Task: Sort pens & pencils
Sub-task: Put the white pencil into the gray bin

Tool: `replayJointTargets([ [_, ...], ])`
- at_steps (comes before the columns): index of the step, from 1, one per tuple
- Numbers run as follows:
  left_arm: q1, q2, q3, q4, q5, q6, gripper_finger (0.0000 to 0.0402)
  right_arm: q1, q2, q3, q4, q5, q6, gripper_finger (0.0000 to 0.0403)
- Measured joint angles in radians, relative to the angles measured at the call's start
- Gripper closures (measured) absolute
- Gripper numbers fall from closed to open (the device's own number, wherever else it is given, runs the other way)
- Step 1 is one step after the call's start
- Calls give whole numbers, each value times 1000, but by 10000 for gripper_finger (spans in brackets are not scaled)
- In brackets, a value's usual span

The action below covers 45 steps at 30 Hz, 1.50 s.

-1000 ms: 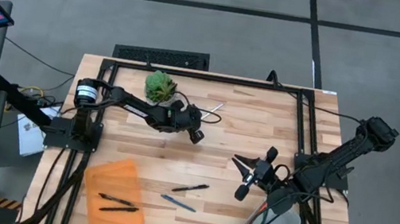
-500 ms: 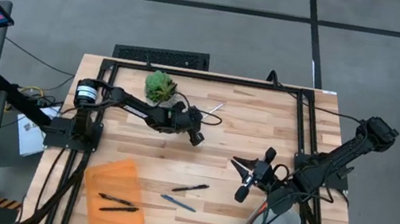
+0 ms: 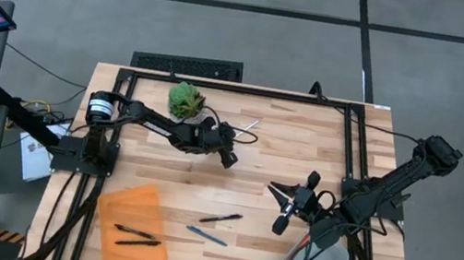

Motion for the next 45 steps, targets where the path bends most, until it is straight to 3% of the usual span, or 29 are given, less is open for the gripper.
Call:
replayJointTargets([
  [7,-1,73,2,42,-16,26,278,0,0,0,-1,0,0,327],
  [13,-4,169,48,85,-93,41,278,0,0,0,-11,-2,0,327],
  [22,-2,175,49,90,-84,-52,278,2,0,0,-15,-9,1,327],
  [39,-50,202,45,119,-146,-90,278,15,0,0,-13,-12,1,327],
  [45,-73,238,20,210,-204,-120,278,15,0,0,-11,-12,2,327],
])
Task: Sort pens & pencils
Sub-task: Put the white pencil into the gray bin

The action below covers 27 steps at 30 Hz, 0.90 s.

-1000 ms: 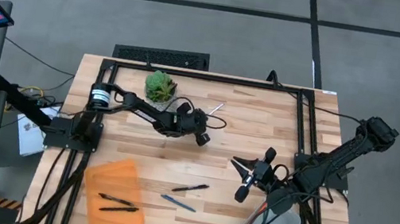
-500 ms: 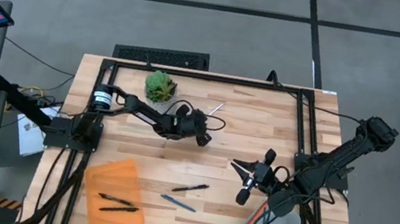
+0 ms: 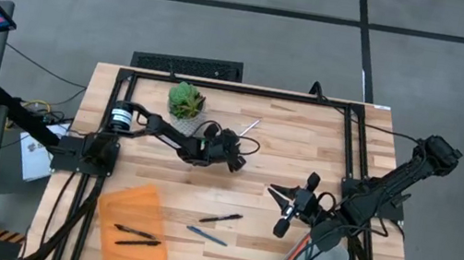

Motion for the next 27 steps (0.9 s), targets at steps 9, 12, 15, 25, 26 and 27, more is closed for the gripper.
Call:
replayJointTargets([
  [9,-14,7,-1,15,-15,-29,278,0,0,0,2,0,0,327],
  [12,-32,25,-3,41,-71,-34,278,0,0,0,2,0,0,327],
  [15,-40,26,-3,44,-75,-38,278,0,0,0,3,0,0,327],
  [25,-42,28,-5,61,-74,-17,310,0,0,0,3,0,0,327],
  [26,-42,29,-5,63,-74,-13,319,0,0,0,3,0,0,327],
  [27,-43,29,-5,66,-73,-8,331,0,0,0,3,0,0,327],
])
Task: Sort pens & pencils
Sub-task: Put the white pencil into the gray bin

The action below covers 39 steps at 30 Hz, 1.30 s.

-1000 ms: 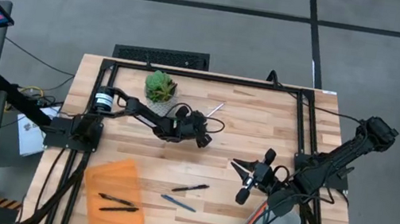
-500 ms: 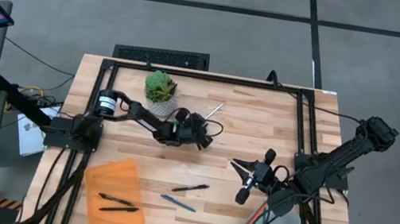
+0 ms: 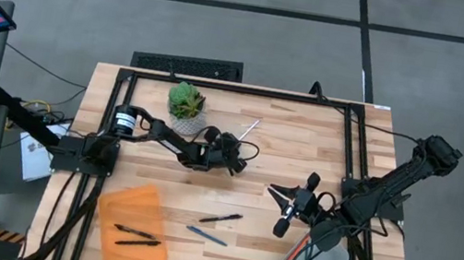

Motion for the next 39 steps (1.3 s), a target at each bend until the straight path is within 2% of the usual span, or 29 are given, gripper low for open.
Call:
replayJointTargets([
  [5,-1,1,0,6,7,2,389,0,0,0,0,0,0,327],
  [27,-5,-3,1,15,7,112,395,0,0,0,0,0,0,327],
  [39,-5,-12,85,-104,7,182,397,0,0,0,-8,0,-1,327],
])
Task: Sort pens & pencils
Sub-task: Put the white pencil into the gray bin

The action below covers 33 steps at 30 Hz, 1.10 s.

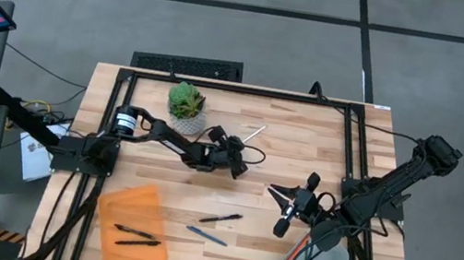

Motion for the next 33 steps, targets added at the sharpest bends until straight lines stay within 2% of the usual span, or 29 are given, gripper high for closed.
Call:
replayJointTargets([
  [11,-4,4,72,-63,17,53,399,0,0,0,0,0,0,327],
  [26,-8,-21,76,-85,25,76,399,24,0,0,0,3,-1,327],
  [33,-7,-65,76,-86,10,99,399,49,0,0,1,53,-2,327],
])
